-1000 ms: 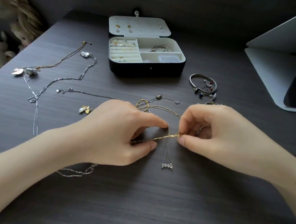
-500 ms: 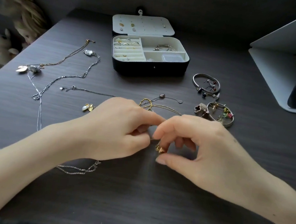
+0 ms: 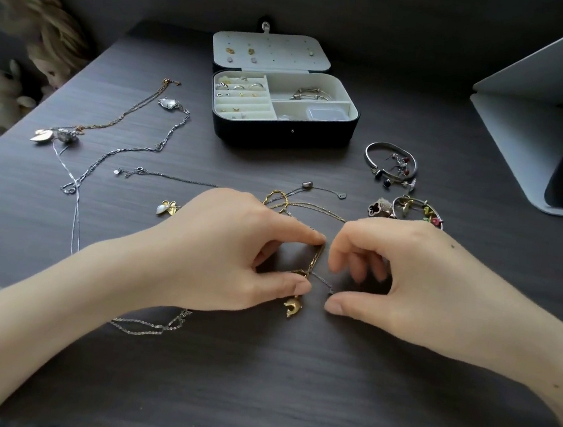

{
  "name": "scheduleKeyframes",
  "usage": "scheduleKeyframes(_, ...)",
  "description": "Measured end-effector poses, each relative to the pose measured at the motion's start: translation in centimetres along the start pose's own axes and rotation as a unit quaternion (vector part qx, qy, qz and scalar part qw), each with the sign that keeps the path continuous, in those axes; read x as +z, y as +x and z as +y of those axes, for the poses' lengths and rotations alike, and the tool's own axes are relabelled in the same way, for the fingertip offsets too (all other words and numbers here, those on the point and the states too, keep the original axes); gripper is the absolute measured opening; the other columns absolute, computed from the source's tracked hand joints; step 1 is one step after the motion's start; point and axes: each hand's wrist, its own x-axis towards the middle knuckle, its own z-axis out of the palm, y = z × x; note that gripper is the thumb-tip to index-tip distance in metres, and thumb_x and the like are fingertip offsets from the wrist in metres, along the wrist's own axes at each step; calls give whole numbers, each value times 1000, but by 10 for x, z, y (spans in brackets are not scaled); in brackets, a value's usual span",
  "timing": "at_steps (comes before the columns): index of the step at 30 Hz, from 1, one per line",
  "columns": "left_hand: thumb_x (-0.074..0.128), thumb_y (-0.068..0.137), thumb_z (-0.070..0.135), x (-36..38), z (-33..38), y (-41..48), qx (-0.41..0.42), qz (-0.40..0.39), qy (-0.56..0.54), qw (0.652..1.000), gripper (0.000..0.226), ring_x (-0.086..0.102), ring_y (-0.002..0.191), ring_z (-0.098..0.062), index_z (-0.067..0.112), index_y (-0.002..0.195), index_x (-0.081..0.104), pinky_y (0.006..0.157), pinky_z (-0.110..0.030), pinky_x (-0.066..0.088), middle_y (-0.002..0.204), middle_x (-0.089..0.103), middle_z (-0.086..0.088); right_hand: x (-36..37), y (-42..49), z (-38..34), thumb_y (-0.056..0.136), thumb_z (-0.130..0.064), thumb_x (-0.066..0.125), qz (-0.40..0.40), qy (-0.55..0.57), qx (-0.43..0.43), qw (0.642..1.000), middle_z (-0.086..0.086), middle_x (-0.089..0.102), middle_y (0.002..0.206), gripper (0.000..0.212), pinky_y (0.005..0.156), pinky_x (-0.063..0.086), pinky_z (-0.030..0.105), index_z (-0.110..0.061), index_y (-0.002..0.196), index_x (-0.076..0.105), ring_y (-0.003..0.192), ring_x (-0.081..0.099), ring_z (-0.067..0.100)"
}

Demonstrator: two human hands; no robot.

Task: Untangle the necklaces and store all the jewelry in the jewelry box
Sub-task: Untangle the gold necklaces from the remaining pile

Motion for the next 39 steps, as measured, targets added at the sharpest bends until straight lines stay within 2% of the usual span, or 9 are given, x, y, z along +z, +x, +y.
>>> scheduleKeyframes(4,44,73,65,0,1,0,-4,6,-4,1000,54,35,46,7,40,116,64,48,-17,29,44,35,17,-8,-1,3,59,-60,61,-27,-26,50,998,-14,54,72,28,60,39,16,-34,70,56,76,50,-2)
scheduleKeyframes(9,44,73,67,-1,2,-1,-6,10,0,1000,54,36,46,6,40,116,64,49,-13,26,44,35,17,-8,0,3,71,-48,60,-46,-26,39,998,-14,56,69,17,64,40,14,-31,67,60,75,51,-4)
scheduleKeyframes(16,48,73,65,-1,3,0,-6,11,-11,1000,51,34,46,7,38,113,65,51,-7,23,45,34,18,-6,0,3,77,-31,70,-47,9,-21,999,-13,55,78,9,68,38,11,-33,79,62,78,50,0)
scheduleKeyframes(20,48,72,66,-1,3,0,-10,4,-11,1000,53,37,47,6,38,113,65,51,-9,24,45,35,17,-4,0,3,82,-32,64,-69,-10,-31,997,-15,53,78,6,71,36,11,-31,78,60,84,48,1)
scheduleKeyframes(25,48,71,68,-2,3,-1,-17,1,-12,1000,53,39,48,7,38,112,64,51,-8,23,46,38,17,-18,0,2,79,-37,57,-57,51,-19,997,-16,56,84,8,63,37,11,-29,78,59,71,51,2)
scheduleKeyframes(30,48,69,70,-2,2,-1,-26,-8,-21,999,56,43,53,8,40,114,62,53,-8,28,52,43,18,-29,-1,6,76,-38,60,-59,95,-8,994,-14,60,77,6,63,44,20,-32,74,61,66,54,10)
scheduleKeyframes(32,47,68,71,-3,3,-1,-27,-9,-16,999,59,43,53,6,40,115,62,52,-9,23,52,43,17,-29,0,9,78,-33,63,-60,99,-6,993,-16,61,76,6,63,45,19,-33,72,60,64,55,8)
scheduleKeyframes(36,47,66,72,-3,3,-1,-30,-13,-17,999,62,44,54,5,40,117,62,52,-14,25,56,47,19,-31,0,10,80,-30,64,-62,93,6,994,-15,61,75,7,61,45,21,-32,75,60,63,55,10)
scheduleKeyframes(39,47,65,73,-3,3,-2,-28,-12,-14,999,64,43,53,6,41,118,61,52,-12,24,52,44,17,-32,0,10,79,-29,65,-70,67,21,995,-18,61,74,8,59,41,14,-29,72,61,63,54,6)
